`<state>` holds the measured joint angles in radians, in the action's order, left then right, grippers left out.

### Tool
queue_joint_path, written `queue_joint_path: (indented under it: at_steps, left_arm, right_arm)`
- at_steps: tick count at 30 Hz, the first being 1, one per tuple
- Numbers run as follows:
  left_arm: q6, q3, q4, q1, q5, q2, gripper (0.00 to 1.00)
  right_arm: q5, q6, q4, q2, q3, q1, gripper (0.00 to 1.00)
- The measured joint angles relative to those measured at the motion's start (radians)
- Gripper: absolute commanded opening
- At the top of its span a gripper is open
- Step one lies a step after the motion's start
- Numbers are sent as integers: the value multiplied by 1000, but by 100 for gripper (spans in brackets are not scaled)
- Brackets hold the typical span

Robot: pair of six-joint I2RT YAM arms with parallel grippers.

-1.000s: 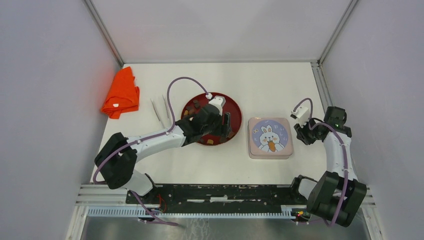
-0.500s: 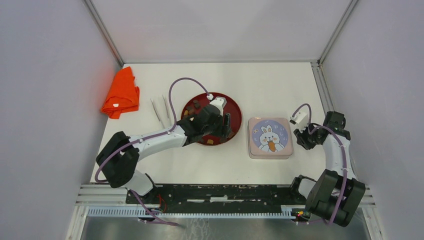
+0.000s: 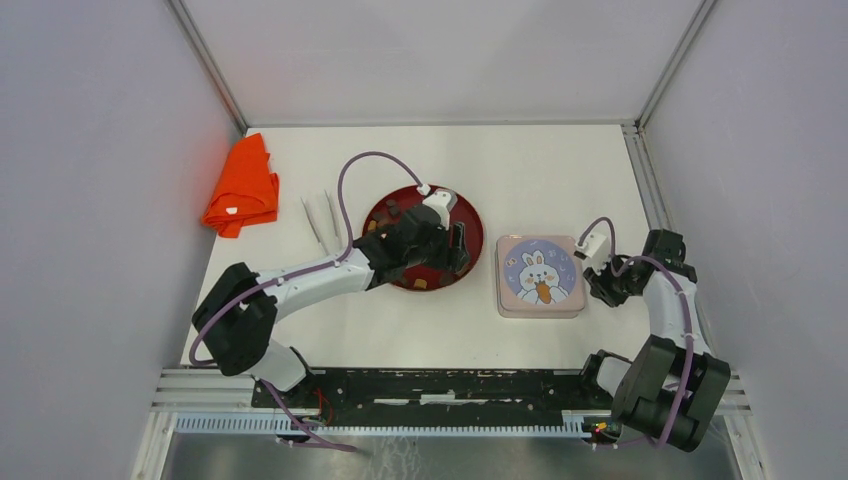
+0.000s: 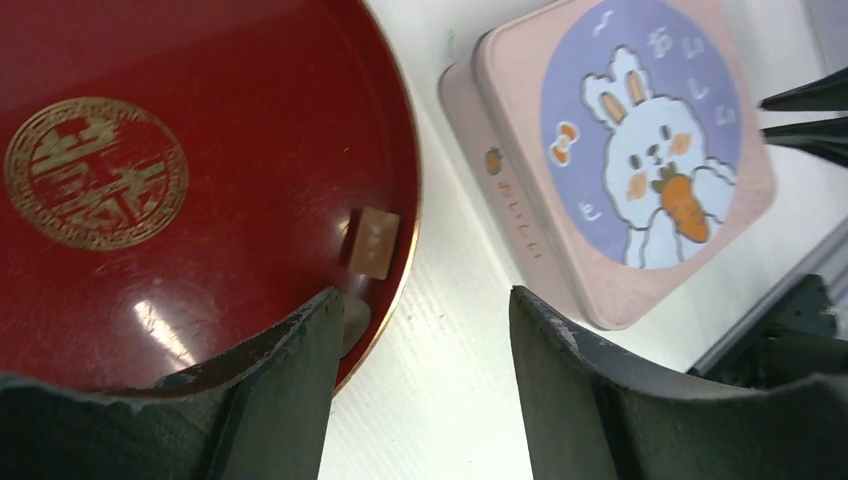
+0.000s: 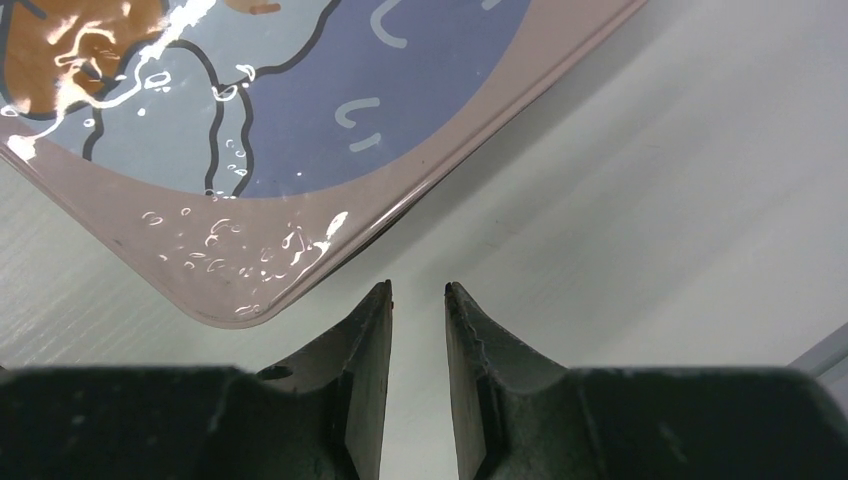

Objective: Pack the chocolate
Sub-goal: Close the box lid on the packing box.

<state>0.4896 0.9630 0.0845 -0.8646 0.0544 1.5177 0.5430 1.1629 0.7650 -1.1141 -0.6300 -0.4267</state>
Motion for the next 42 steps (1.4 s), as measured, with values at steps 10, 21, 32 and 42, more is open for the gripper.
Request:
queue_joint_path:
  at_steps: [10,21,32,42]
  left_arm:
    - [29,61,-96,52,-156,61,70]
    - [64,106,-127,51,-239,171,69]
    - [98,235,-224,51,-363,222,51]
    - [127,436,-217,51,-417,409,19]
  right_arm:
    - [19,32,0,-34,11,0,31]
    - [58,97,55,-62,13,68,32]
    - [108,-38,88,-75,-406,132,25]
    - [134,-272,-63,-207,-357,300,9]
